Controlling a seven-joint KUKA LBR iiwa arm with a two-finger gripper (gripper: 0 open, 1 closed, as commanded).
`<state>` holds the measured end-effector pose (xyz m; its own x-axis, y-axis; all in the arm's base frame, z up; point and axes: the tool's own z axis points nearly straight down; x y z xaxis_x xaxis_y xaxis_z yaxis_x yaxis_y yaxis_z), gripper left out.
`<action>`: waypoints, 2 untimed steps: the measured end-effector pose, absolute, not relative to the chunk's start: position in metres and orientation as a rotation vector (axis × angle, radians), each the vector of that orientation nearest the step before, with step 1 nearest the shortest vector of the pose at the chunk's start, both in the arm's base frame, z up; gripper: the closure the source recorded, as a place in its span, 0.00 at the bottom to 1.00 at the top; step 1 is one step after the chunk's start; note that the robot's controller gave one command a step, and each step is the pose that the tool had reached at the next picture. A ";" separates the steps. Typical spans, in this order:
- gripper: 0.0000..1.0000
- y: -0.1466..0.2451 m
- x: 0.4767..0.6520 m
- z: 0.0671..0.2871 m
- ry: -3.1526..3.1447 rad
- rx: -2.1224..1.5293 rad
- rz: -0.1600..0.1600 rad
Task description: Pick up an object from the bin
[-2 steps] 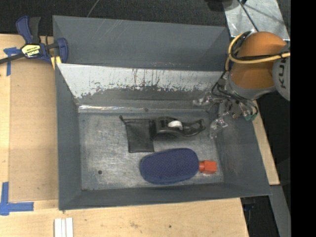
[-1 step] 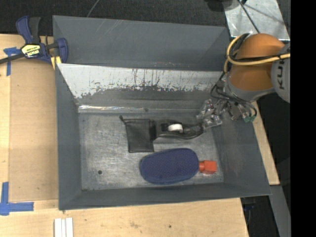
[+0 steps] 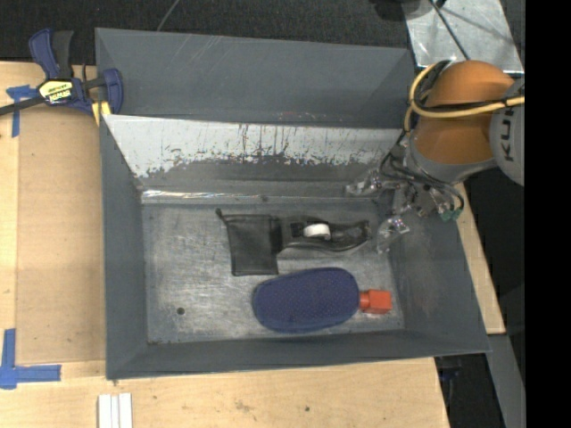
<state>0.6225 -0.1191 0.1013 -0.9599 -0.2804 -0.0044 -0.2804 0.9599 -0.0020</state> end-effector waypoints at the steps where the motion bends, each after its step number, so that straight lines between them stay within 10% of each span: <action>1: 0.00 -0.098 0.626 0.089 3.080 -0.598 -0.040; 2: 1.00 -0.097 0.629 0.089 3.058 -0.586 -0.040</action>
Offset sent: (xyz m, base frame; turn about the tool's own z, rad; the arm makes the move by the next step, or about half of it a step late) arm -0.0018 0.0359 -0.0255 -0.1017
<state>0.6294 -0.0966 0.0888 -0.9288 -0.3700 -0.0223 -0.3693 0.9288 -0.0306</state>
